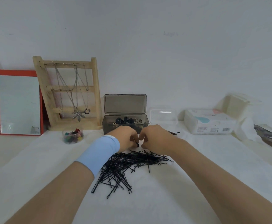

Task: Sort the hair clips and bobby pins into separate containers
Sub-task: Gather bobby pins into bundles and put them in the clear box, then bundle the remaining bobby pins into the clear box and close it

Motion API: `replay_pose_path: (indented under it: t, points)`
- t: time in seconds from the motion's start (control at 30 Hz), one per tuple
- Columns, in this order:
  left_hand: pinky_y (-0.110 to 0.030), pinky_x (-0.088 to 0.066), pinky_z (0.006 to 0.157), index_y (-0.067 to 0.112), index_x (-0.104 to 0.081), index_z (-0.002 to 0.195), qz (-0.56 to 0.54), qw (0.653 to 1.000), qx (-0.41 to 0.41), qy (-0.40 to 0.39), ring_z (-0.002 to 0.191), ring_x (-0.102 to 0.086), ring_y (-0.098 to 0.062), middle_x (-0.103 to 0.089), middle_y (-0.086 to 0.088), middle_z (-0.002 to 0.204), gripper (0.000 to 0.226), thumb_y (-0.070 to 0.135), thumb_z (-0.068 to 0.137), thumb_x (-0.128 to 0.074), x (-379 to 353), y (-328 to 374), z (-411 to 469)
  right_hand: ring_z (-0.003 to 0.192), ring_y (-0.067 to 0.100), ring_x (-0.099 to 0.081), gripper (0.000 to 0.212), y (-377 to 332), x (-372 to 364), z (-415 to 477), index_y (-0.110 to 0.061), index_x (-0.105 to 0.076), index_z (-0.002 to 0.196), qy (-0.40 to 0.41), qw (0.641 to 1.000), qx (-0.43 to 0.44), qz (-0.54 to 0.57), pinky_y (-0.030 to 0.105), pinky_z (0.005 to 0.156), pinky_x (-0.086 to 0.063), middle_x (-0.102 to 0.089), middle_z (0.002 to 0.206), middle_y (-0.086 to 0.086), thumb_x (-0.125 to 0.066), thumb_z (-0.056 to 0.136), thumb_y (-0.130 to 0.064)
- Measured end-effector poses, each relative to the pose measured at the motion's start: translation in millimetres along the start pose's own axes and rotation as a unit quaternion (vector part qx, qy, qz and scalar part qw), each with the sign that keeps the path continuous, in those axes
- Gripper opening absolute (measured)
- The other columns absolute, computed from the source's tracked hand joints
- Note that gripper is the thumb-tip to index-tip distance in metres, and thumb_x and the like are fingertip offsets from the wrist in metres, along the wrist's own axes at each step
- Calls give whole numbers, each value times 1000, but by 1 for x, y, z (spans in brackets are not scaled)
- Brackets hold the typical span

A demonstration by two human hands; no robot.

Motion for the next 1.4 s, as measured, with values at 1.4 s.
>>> replay_pose_path:
  t: [1.4]
  points:
    - [-31,-49,90,28,-56,131,-140,979,72,128,100,-59,-11,-57,9,121,75,39,63,-86,35,-82,-52,63,3,-56,20,-67,8,57,-20,-71,108,90,981,75,157,3,49,-37,-59,77,-17,-67,88,-15]
Point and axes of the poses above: each hand's wrist, its own z-axis towards the middle knuckle, its own x-axis out of the back of the hand, y = z × x, the point moved 1 cm from there along z, towards the middle knuckle
